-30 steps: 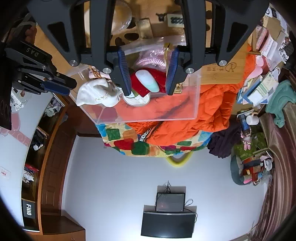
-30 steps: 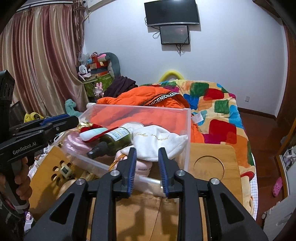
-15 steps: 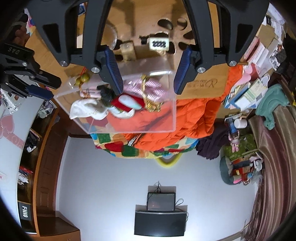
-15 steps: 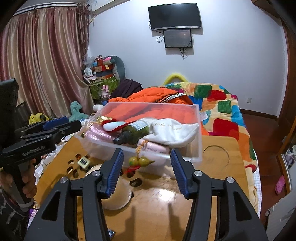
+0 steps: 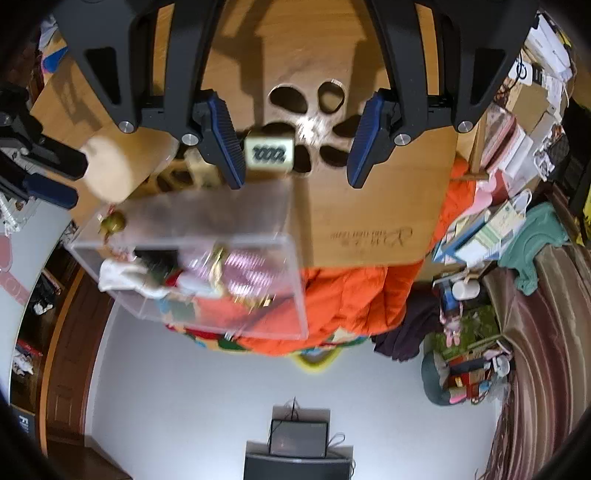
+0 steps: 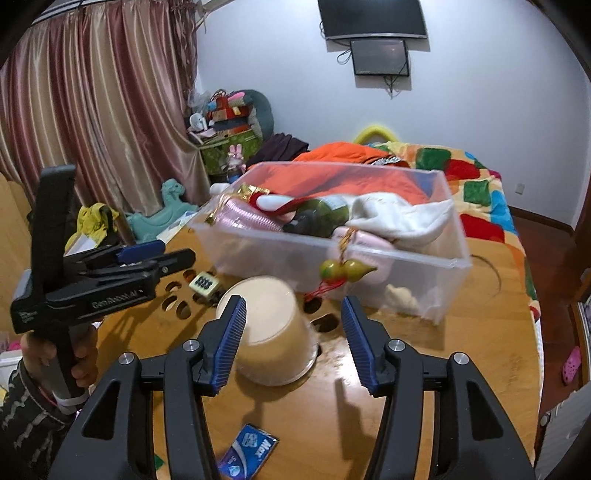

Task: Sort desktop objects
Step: 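Grasp the green-dotted mahjong tile with the left tool while the right tool grasps the cream candle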

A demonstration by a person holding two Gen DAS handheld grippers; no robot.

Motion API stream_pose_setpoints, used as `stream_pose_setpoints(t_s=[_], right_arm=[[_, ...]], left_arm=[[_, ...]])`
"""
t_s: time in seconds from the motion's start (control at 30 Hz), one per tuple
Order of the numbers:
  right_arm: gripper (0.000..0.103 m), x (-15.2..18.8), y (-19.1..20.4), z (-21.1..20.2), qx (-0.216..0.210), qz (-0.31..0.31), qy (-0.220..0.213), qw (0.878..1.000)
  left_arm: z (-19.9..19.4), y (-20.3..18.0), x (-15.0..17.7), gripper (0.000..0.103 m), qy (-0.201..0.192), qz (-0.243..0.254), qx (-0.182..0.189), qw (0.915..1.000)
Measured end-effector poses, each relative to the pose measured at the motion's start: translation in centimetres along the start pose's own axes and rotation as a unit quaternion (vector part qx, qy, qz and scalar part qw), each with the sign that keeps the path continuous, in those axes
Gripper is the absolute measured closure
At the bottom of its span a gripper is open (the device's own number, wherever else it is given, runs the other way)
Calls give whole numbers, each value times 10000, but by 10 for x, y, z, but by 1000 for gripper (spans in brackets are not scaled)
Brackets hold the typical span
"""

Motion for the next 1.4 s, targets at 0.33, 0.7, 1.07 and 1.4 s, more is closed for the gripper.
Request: stream_pose_setpoints(t_s=[0.33, 0.7, 1.07, 1.4], right_arm=[[44, 5, 4, 5, 10, -27, 24, 10000], [44, 9, 19, 2, -201, -214, 28, 9996], [44, 24, 27, 24, -132, -388, 322, 9986], [44, 25, 25, 32, -38, -172, 370, 9992]], left_arm=[[20, 0, 23, 46, 366, -19, 102, 9993], [30, -11, 19, 46, 409, 30, 115, 9991], [31, 0, 18, 47, 419, -314, 168, 9985], [34, -10, 15, 54, 379, -3, -116, 9992]])
Point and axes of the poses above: each gripper's, at about its wrist camera, not at the fingertips, and z roughly the way its jaws point, y to its left, x to its underside, the point moved 9 cm from there along z, roughly the way its jaws point, and after that the axes turned 10 degrees about x, right-handed, at the moved point
